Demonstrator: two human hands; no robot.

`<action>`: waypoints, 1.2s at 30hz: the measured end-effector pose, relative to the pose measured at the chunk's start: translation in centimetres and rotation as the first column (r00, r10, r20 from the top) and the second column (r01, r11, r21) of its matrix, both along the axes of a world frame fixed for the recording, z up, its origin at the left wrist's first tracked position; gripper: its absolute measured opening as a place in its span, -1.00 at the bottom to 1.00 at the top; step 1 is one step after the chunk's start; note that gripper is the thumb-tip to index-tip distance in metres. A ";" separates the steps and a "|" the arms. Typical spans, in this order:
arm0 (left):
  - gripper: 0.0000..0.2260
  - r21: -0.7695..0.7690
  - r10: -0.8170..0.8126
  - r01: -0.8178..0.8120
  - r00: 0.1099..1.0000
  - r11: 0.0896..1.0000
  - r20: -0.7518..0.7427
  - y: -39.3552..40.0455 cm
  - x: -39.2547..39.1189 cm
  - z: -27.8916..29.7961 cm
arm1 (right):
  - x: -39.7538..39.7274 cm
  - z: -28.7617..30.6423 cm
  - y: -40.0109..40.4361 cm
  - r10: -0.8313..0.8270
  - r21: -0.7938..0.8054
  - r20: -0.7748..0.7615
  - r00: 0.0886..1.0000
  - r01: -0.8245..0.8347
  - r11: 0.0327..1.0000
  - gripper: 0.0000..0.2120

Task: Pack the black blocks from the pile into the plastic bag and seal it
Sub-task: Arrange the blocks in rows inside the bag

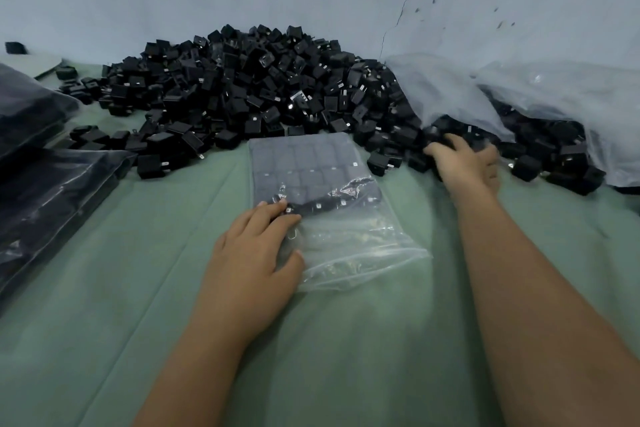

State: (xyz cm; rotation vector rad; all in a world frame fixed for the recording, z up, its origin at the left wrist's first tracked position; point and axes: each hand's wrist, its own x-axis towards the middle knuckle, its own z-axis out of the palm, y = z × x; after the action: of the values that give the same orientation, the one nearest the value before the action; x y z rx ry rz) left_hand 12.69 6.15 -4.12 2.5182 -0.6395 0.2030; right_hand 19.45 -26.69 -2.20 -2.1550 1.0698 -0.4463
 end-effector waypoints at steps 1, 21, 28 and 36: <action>-0.55 0.001 -0.001 0.001 1.000 1.000 0.001 0.0 0.0 0.0 | -0.1 -0.4 0.7 0.066 -0.062 -0.023 0.998 -0.067 0.996 -0.43; -0.08 0.126 -0.058 0.055 0.998 0.990 0.020 0.3 -2.2 1.1 | -10.7 -1.1 7.1 0.056 -0.139 0.442 0.895 0.007 0.990 -0.73; -0.59 -0.030 -0.051 0.054 0.995 0.998 0.090 0.1 -1.4 0.8 | -13.8 0.1 16.5 0.227 -0.076 0.765 0.602 -0.267 0.961 -0.70; -0.73 -0.429 0.017 -0.046 0.997 0.902 -0.072 0.2 -1.8 1.0 | -14.3 -0.9 21.1 0.471 -0.292 0.380 0.796 -0.380 0.878 -0.86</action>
State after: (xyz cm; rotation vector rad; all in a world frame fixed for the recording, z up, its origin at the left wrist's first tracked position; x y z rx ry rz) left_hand 10.91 6.32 -3.13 2.0984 -0.4661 0.2411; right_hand 5.13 -5.59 -3.14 -2.2296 0.2731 -0.8042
